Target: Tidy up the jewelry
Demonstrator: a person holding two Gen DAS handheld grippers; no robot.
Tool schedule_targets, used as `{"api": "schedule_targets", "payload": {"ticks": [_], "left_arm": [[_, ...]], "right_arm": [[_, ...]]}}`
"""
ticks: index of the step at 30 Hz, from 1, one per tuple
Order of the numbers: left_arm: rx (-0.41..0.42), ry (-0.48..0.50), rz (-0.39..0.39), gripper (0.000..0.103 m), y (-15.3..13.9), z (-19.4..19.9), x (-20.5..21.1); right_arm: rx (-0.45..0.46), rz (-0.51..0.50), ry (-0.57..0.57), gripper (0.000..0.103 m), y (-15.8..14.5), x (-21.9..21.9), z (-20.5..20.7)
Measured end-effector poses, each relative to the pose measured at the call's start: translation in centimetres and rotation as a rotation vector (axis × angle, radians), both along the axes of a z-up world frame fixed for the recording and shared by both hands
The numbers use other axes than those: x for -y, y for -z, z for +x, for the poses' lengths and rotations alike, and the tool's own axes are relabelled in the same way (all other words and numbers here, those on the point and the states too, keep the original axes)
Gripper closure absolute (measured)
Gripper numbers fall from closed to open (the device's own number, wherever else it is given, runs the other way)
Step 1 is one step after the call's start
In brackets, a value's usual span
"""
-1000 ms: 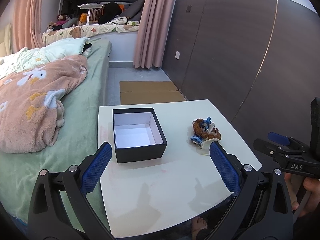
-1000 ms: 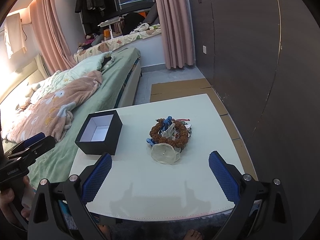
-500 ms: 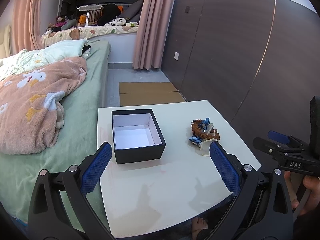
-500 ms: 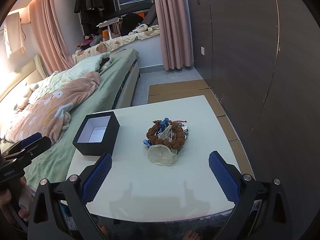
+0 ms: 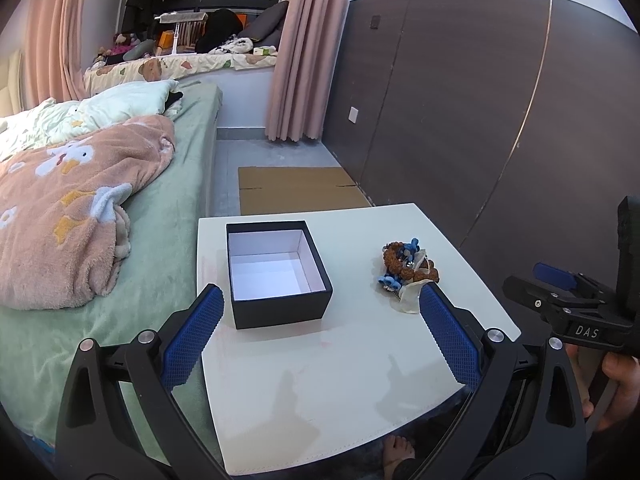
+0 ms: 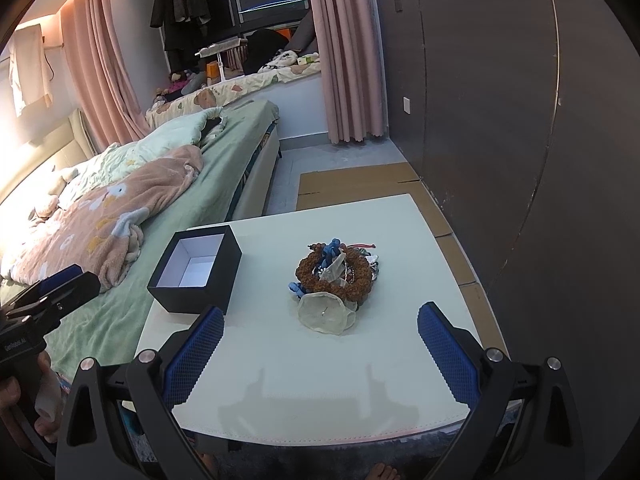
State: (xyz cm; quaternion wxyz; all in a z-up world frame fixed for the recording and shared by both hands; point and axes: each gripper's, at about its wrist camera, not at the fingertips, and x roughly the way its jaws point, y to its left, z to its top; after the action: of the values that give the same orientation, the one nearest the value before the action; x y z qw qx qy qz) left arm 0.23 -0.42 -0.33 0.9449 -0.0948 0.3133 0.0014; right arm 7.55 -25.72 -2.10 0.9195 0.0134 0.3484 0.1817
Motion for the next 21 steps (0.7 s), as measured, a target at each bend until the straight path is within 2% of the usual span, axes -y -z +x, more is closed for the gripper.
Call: {"api": "schedule_targets", "payload": {"ticks": [8,17,21], "left_arm": [[-0.002,0.004,0.0,0.005,0.0,0.1,0.0],[-0.017,0.021,-0.006,0.005,0.8,2.0,0.1],[-0.024,0.035,-0.013,0.005,1.4,3.2,0.3]], "right_arm": [[0.0,0.0,0.006,0.008,0.1,0.0,0.0],[-0.011,0.008,0.015,0.008,0.4,0.6,1.8],[-0.035,0.052,0.04,0.008,0.7,2.2,3.1]]}}
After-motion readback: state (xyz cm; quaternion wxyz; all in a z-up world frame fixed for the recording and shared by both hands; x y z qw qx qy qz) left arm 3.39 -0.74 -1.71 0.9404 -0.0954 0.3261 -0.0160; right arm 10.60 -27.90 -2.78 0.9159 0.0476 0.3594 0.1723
